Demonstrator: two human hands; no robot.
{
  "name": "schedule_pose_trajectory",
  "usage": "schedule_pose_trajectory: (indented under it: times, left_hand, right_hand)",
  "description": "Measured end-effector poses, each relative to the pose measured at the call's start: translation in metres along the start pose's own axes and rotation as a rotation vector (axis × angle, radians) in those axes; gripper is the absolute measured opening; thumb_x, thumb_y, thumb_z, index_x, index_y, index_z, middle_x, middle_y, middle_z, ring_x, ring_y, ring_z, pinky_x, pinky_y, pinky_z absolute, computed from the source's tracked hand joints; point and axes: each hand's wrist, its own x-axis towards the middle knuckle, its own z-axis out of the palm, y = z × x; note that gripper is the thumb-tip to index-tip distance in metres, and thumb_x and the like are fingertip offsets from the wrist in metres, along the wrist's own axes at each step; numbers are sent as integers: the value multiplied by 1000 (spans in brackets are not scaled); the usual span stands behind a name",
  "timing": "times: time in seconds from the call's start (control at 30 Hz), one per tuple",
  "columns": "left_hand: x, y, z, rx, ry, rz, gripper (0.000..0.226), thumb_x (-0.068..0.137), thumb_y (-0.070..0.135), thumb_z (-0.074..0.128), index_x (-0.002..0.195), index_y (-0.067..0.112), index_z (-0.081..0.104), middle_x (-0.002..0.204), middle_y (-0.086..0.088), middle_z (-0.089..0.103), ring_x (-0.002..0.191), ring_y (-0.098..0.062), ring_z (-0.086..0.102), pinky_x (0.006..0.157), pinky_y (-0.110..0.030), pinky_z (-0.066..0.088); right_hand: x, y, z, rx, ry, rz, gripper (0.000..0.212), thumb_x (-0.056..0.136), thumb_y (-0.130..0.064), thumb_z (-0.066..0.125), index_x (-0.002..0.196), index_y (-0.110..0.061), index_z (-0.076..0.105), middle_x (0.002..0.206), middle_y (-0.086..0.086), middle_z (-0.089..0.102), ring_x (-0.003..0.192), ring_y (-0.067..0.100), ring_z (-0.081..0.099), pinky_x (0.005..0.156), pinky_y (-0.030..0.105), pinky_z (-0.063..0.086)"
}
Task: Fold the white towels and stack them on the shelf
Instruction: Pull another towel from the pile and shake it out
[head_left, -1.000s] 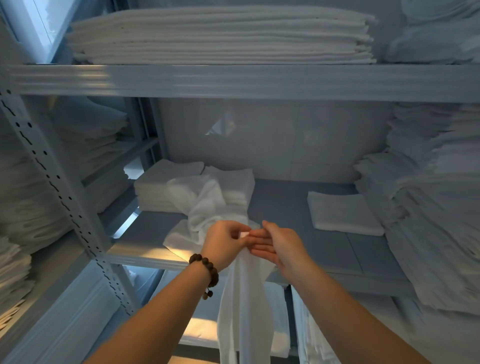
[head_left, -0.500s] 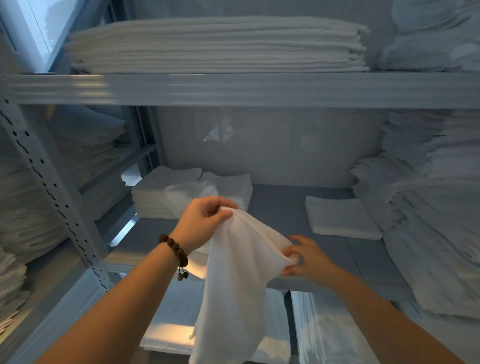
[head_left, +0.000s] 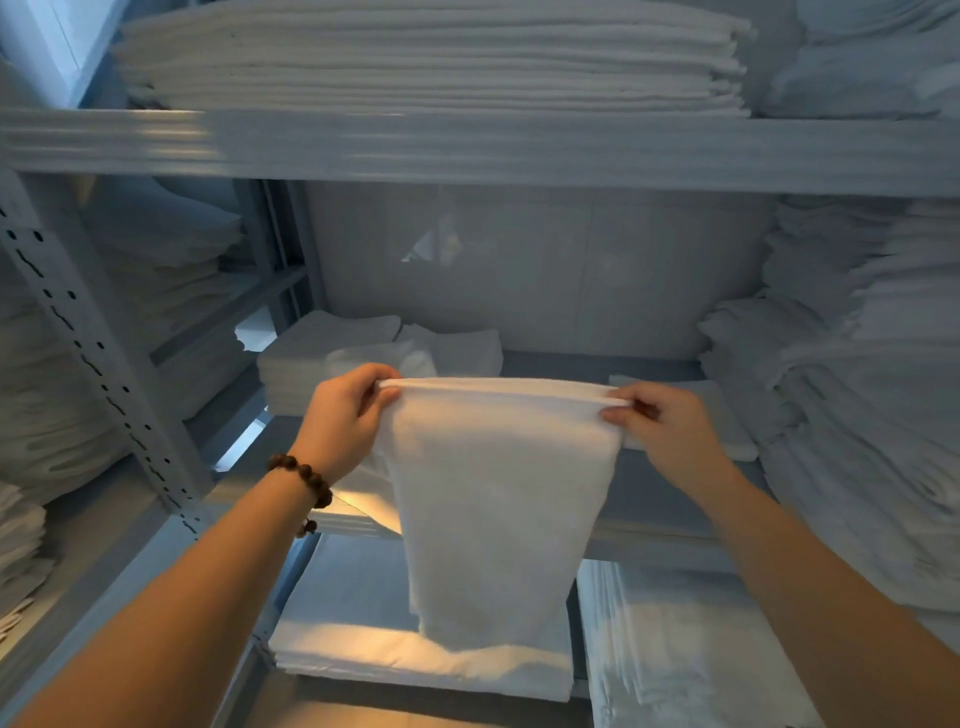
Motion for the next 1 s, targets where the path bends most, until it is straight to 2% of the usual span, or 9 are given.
schedule_pose_trajectory:
  times: [0.1, 0.2, 0.33, 0.47, 0.57, 0.7, 0.8, 0.9, 1.0]
  left_hand:
    - [-10, -9, 26, 56, -159, -92, 8, 93, 14, 53, 94, 14, 61, 76, -2, 60, 70, -20, 56, 57, -21, 38]
    - [-14, -13, 42, -7, -101, -78, 5, 92, 14, 54, 93, 15, 59, 70, 6, 56, 65, -3, 51, 55, -13, 34]
    - [-6, -9, 54, -7, -194, -62, 3, 91, 14, 57, 89, 16, 60, 66, 14, 52, 62, -2, 49, 55, -11, 31]
    - [10, -6, 59, -16, -224, -56, 2, 89, 20, 60, 91, 19, 62, 78, 3, 62, 72, -15, 57, 65, -27, 43]
    - [28, -5, 64, 3, -257, -16, 3, 87, 20, 64, 89, 20, 62, 78, 5, 60, 72, -14, 55, 62, -26, 41]
    - [53, 0, 83, -272, -328, -207, 7, 87, 10, 62, 85, 16, 59, 84, -1, 57, 72, -18, 59, 55, -32, 56]
    - [71, 4, 100, -478, -353, -371, 10, 87, 6, 62, 82, 15, 60, 95, -11, 56, 84, -26, 61, 59, -38, 60]
    - [90, 6, 117, -585, -371, -433, 9, 86, 3, 62, 84, 12, 61, 95, -12, 56, 87, -28, 61, 64, -39, 60]
    - [111, 4, 134, -594, -387, -437, 8, 85, 3, 64, 89, 9, 63, 95, -13, 56, 87, -29, 63, 69, -37, 60]
  right_hand:
    - [-5, 11, 6, -229, -106, 24, 4, 80, -9, 70, 80, -5, 69, 56, -8, 51, 54, 8, 43, 51, 12, 32]
    - [-9, 19, 0, -246, 14, 28, 9, 80, -10, 70, 76, -15, 64, 55, -11, 48, 53, 6, 41, 52, 14, 33]
    - [-9, 29, -6, -393, -88, 100, 12, 83, -13, 68, 74, -12, 60, 61, -5, 49, 66, 20, 47, 60, 27, 28]
    - [-9, 35, -9, -384, 53, 149, 20, 81, -11, 69, 72, -13, 51, 60, -7, 45, 66, 22, 46, 62, 31, 31]
    - [-6, 39, -11, -376, 123, 185, 19, 80, -13, 69, 77, -16, 50, 64, -3, 51, 64, 20, 47, 58, 32, 33]
    - [8, 43, -13, -412, 191, 204, 21, 80, -15, 70, 98, -14, 59, 77, 2, 61, 73, 21, 54, 68, 34, 42]
    - [23, 48, -18, -477, 181, 223, 7, 82, -15, 67, 89, -14, 63, 79, 5, 63, 77, 24, 55, 71, 36, 43]
    - [44, 58, -26, -325, 208, 337, 8, 86, -10, 62, 79, -14, 60, 76, 6, 60, 60, 24, 60, 53, 28, 44]
    - [72, 73, -32, 12, 216, 534, 5, 91, -8, 57, 89, -12, 55, 80, 7, 60, 54, 23, 61, 40, 25, 47]
